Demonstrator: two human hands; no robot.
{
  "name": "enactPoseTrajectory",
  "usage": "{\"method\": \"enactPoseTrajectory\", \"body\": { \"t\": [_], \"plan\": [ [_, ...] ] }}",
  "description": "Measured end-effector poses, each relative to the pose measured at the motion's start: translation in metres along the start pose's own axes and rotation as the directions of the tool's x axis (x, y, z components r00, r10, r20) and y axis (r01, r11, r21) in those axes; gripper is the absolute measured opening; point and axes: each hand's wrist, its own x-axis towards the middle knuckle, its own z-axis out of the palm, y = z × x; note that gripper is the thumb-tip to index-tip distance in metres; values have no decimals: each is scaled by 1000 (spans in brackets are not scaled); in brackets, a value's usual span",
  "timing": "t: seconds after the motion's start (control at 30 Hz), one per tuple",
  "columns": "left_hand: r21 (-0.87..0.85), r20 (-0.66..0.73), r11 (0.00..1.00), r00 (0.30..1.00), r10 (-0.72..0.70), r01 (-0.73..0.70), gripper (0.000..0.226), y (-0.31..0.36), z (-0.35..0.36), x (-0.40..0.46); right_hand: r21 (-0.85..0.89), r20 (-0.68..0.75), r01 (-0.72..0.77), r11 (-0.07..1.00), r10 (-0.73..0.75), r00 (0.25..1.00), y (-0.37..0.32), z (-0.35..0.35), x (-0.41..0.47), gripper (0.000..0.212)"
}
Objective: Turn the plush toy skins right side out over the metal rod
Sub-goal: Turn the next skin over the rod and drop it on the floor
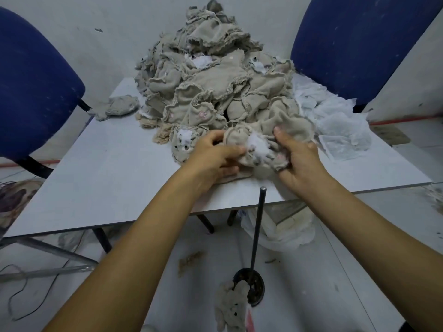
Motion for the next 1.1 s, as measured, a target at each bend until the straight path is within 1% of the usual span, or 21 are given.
{"method": "enactPoseTrajectory", "body": {
  "t": [0.07,0.13,0.23,0.27,0.3,0.33,0.37,0.43,0.47,0.53,0.6,0.63,0.7,0.77,0.83,0.9,0.97,1.0,1.03,1.07,1.1],
  "plan": [
    [-86,-179,990,979,94,-111,28,2,-3,4,-167,7,30,986,-29,1000,-1,-5,1,25],
    [-126,-260,973,953,154,-191,27,1,-7,9,-389,28,55,919,-47,998,-3,-11,0,36],
    [19,-285,961,919,271,-278,20,-1,-6,8,-609,150,94,788,-2,989,-8,-15,0,42],
    [158,-301,940,892,337,-302,18,-1,-4,7,-739,201,193,645,-62,978,-9,-15,-1,46],
    [291,-313,904,862,399,-313,18,0,-3,7,-847,265,312,431,-166,950,-8,-16,-2,51],
    [370,-331,875,835,439,-313,19,0,-1,8,-888,345,415,200,-306,887,-7,-15,-3,56],
    [380,-361,871,816,451,-313,20,1,1,8,-862,441,506,35,-441,782,-7,-13,-7,58],
    [287,-423,908,810,407,-306,18,4,6,7,-733,608,678,-49,-492,623,-5,-6,-17,54],
    [186,-426,936,834,350,-298,17,5,10,7,-676,674,736,-35,-433,598,-3,-3,-20,56],
    [-115,-326,960,923,206,-255,21,8,17,5,-663,719,748,-21,-294,630,2,1,-24,67],
    [-343,-162,923,979,124,-174,27,12,19,0,-721,655,692,45,-282,701,3,1,-24,63],
    [-370,-101,916,987,128,-157,24,13,16,-2,-742,609,663,104,-309,730,1,-1,-22,57],
    [-277,-63,940,980,190,-200,17,14,12,-5,-741,549,639,208,-362,754,-7,-2,-18,44],
    [100,-98,948,945,312,-303,36,11,8,-7,-698,522,644,315,-392,758,-16,-1,-14,33],
    [407,-54,834,901,429,-373,52,8,8,-8,-649,498,626,432,-381,779,-20,1,-12,30],
    [371,15,830,897,443,-416,62,4,9,-8,-602,440,523,603,-295,848,-17,2,-11,32],
    [250,61,861,894,443,-443,62,4,10,-9,-499,339,294,815,-128,932,-15,3,-9,29],
    [200,64,873,895,441,-444,56,4,10,-9,-458,298,207,865,-70,952,-16,4,-9,27],
    [175,46,878,895,444,-445,48,5,10,-9,-472,269,186,862,-61,961,-16,5,-10,27],
    [186,6,875,891,455,-448,39,6,11,-10,-569,259,251,783,-119,959,-16,4,-11,27],
    [217,-37,866,882,469,-451,34,7,11,-10,-707,298,387,592,-247,922,-16,2,-12,28]
  ]
}}
